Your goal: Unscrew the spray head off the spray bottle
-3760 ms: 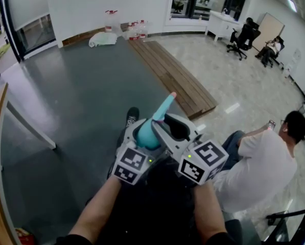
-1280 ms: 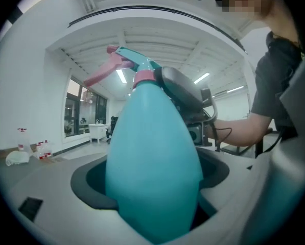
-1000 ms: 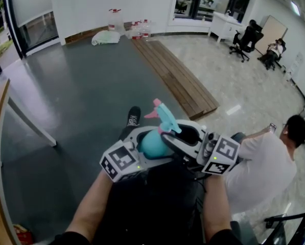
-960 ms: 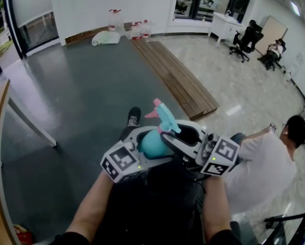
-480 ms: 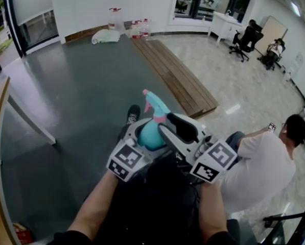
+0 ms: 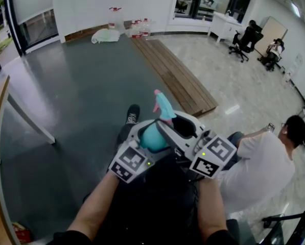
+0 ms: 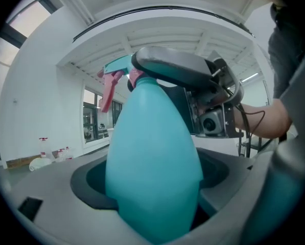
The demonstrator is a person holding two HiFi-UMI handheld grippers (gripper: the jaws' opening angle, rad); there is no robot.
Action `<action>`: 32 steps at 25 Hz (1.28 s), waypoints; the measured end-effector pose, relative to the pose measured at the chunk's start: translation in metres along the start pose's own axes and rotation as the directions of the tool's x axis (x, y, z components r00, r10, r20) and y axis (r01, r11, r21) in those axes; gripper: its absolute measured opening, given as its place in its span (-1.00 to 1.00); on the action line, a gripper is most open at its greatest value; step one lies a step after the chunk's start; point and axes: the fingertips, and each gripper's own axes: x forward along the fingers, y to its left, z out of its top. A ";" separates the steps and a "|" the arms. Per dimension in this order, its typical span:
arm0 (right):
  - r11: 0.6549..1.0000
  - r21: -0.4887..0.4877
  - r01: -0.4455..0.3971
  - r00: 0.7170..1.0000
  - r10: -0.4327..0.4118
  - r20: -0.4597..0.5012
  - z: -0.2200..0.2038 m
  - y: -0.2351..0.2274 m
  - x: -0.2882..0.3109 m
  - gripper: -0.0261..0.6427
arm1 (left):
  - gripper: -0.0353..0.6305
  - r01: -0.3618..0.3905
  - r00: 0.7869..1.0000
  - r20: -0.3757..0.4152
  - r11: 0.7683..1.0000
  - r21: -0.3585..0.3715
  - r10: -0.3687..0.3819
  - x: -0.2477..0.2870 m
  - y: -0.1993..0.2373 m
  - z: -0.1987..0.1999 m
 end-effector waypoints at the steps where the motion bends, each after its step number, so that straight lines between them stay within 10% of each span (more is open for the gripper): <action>1: 1.000 0.000 0.001 1.000 -0.001 0.004 0.001 -0.001 0.000 -0.47 | 0.43 0.001 1.000 -0.003 1.000 -0.002 -0.001 0.000 0.000 -0.002; 32: 0.985 -0.075 0.156 0.946 -0.127 0.300 0.101 -0.019 -0.008 -0.47 | 0.43 -0.072 0.987 -0.148 0.997 -0.039 0.066 -0.006 0.024 -0.061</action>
